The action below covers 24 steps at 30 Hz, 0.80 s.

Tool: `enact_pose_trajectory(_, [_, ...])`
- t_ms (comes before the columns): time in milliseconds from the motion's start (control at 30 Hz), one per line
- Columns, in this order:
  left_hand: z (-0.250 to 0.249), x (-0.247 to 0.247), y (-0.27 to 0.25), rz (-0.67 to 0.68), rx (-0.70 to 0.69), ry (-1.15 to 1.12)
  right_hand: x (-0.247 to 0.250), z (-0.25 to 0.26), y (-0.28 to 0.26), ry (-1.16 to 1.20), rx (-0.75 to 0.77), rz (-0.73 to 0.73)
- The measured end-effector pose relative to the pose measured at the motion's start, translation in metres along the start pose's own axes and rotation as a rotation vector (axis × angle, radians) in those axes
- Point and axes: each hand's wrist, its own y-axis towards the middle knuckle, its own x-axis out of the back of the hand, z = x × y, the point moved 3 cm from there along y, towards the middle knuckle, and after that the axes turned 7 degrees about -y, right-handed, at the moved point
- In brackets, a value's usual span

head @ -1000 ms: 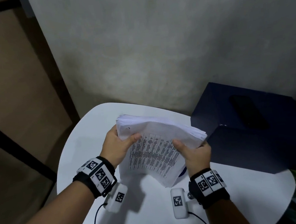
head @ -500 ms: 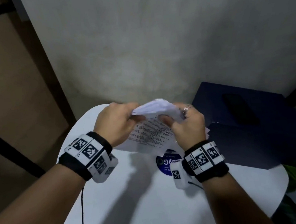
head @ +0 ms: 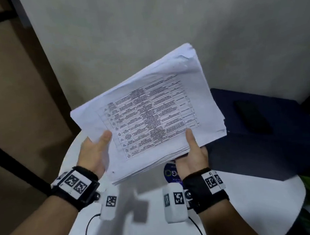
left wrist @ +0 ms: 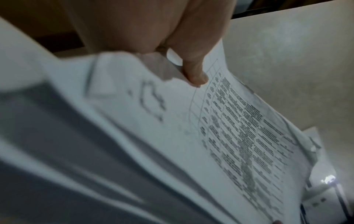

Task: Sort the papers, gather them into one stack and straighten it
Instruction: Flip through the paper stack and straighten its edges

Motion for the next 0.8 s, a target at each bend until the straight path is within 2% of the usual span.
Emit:
enact_pose_trajectory(67, [0.017, -0.001, -0.005, -0.185, 0.032, 0.208, -0.008, 0.012, -0.004, -0.077, 0.121, -0.047])
enact_pose_trajectory(100, [0.029, 0.003, -0.005, -0.279, 0.087, 0.242, -0.011, 0.016, -0.005, -0.127, 0.192, -0.073])
enact_pose_trajectory(167, [0.051, 0.014, -0.001, -0.337, 0.26, 0.259, -0.01, 0.026, -0.007, -0.25, 0.317, -0.109])
enact_pose_trajectory(200, [0.055, 0.02, 0.005, -0.32, 0.268, 0.361, -0.006, 0.031, -0.006, -0.324, 0.375, -0.112])
enact_pose_trajectory(267, [0.047, 0.022, 0.019, -0.239, 0.152, 0.587, 0.007, 0.042, -0.006, -0.502, 0.448, -0.076])
enact_pose_trajectory(367, [0.018, -0.001, 0.042, 0.009, -0.027, 0.622, 0.022, 0.053, -0.008, -0.696, 0.465, 0.061])
enact_pose_trajectory(433, [0.006, -0.017, 0.049, 0.201, -0.008, 0.559, 0.027, 0.056, -0.007, -0.753, 0.448, 0.137])
enact_pose_trajectory(500, [0.002, -0.025, 0.048, 0.289, 0.069, 0.502, 0.027, 0.055, -0.005, -0.792, 0.419, 0.157])
enact_pose_trajectory(567, [-0.001, -0.032, 0.044, 0.218, 0.032, 0.488, 0.027, 0.056, -0.004, -0.817, 0.414, 0.138])
enact_pose_trajectory(733, [-0.005, -0.041, 0.019, -0.003, -0.363, 0.508, 0.023, 0.069, -0.015, -0.802, 0.536, 0.062])
enact_pose_trajectory(800, [0.01, -0.032, 0.011, 0.012, -0.366, 0.617, 0.027, 0.059, -0.021, -0.811, 0.529, 0.042])
